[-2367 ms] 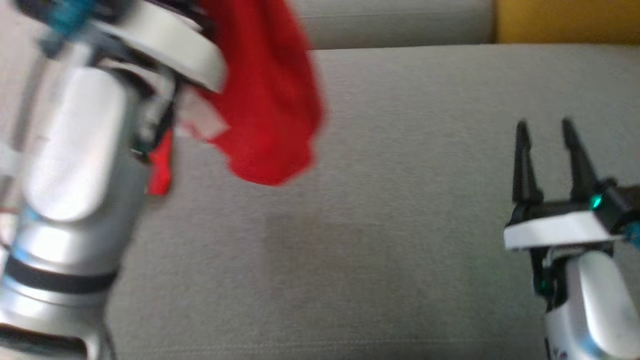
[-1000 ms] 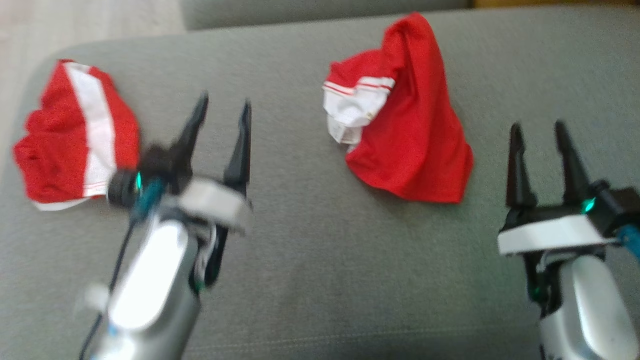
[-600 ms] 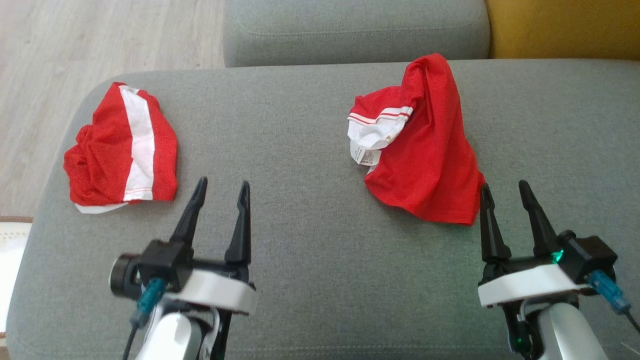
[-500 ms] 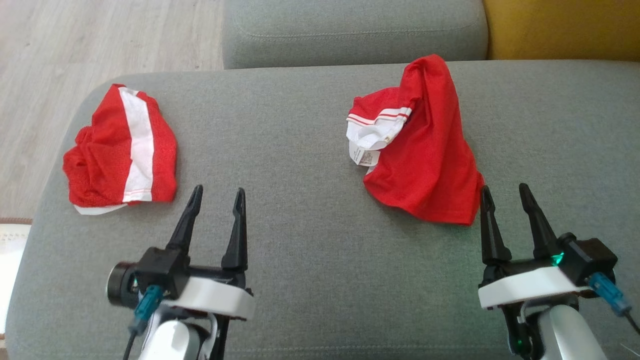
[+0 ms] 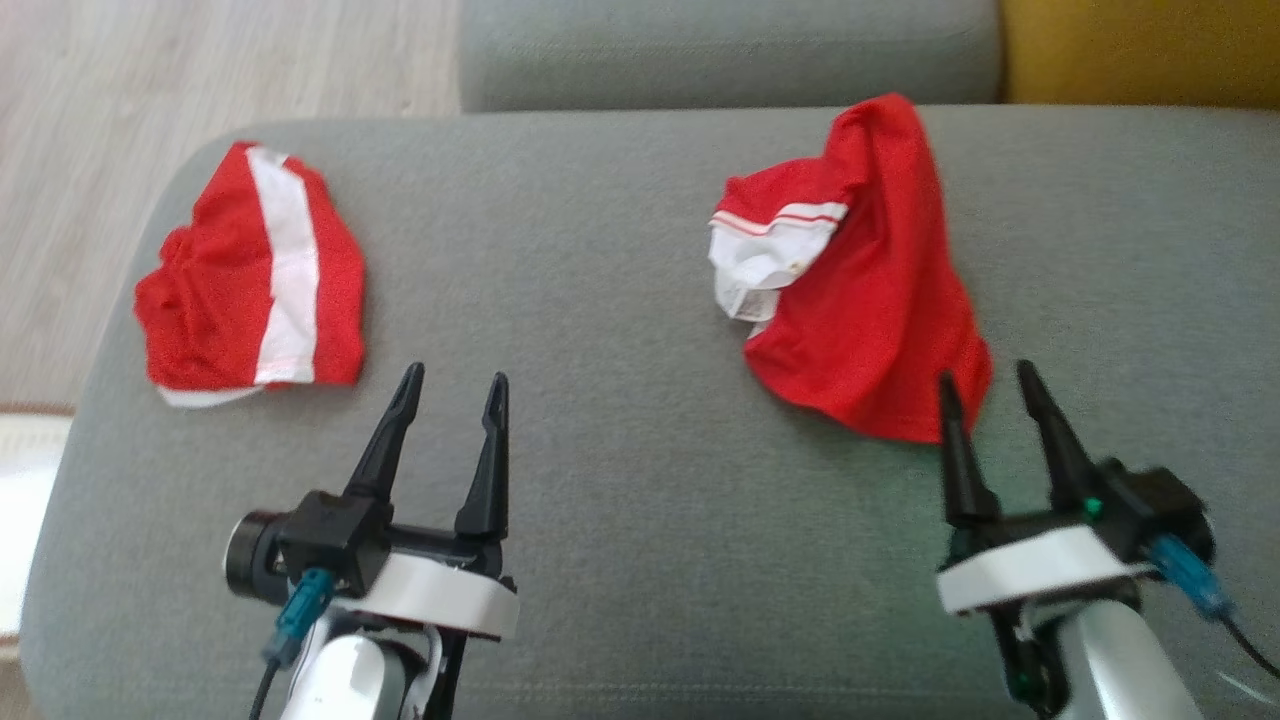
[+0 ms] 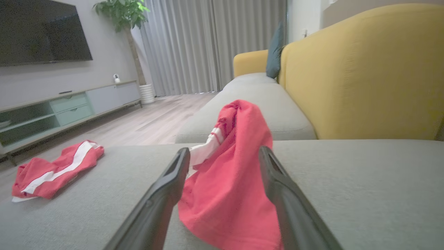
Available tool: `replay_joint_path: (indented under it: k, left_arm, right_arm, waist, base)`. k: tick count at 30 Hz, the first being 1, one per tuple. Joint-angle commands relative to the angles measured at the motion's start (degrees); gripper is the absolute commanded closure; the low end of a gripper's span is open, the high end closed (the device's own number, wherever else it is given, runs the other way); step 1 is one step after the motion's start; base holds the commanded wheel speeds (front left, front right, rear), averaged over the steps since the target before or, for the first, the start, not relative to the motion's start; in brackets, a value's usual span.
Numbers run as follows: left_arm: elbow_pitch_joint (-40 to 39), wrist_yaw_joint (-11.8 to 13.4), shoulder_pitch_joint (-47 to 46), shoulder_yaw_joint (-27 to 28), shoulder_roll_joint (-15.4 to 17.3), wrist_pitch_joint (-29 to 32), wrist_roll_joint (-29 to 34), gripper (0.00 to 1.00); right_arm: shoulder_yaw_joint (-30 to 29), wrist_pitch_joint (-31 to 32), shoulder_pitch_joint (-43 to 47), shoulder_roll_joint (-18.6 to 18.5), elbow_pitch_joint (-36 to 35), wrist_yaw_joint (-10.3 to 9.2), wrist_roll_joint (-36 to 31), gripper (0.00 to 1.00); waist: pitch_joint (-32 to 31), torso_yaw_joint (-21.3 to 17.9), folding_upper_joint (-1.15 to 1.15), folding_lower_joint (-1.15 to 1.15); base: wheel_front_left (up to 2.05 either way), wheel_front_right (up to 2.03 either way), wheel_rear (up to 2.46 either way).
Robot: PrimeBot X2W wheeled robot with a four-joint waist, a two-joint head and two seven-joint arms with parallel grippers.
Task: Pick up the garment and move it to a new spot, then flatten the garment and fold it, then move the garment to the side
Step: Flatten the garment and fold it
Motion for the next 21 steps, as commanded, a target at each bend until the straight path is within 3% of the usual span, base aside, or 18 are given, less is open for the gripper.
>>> replay_joint_path:
  k: [1, 10, 21]
  left_arm:
    - [-1.5, -0.3, -3.3, 1.7, -0.2, -0.3, 0.5, 0.0]
    - [-0.8, -0.5, -6.0, -0.9, -0.5, -0.3, -0.9, 0.0]
    - [-1.2, 0.9, -9.1, -3.8, -0.5, -0.3, -3.0, 0.0]
  right_arm:
    - [2.7, 0.5, -4.1, -0.3, -1.6, 0.44, -1.1, 0.0]
    - [5.6, 6.3, -13.8, -0.3, 8.1, 0.44, -6.2, 0.0]
    - [-0.1, 9.0, -21.7, -0.3, 22.6, 0.44, -14.0, 0.0]
  waist:
    - [1.9, 1.9, 0.0, 0.0]
    - [7.5, 8.3, 0.0, 0.0]
    - [11.5, 13.1, 0.0, 0.0]
  base:
    - [0.0, 0.0, 0.0]
    - [0.0, 0.0, 0.0]
    - [0.0, 0.0, 0.0]
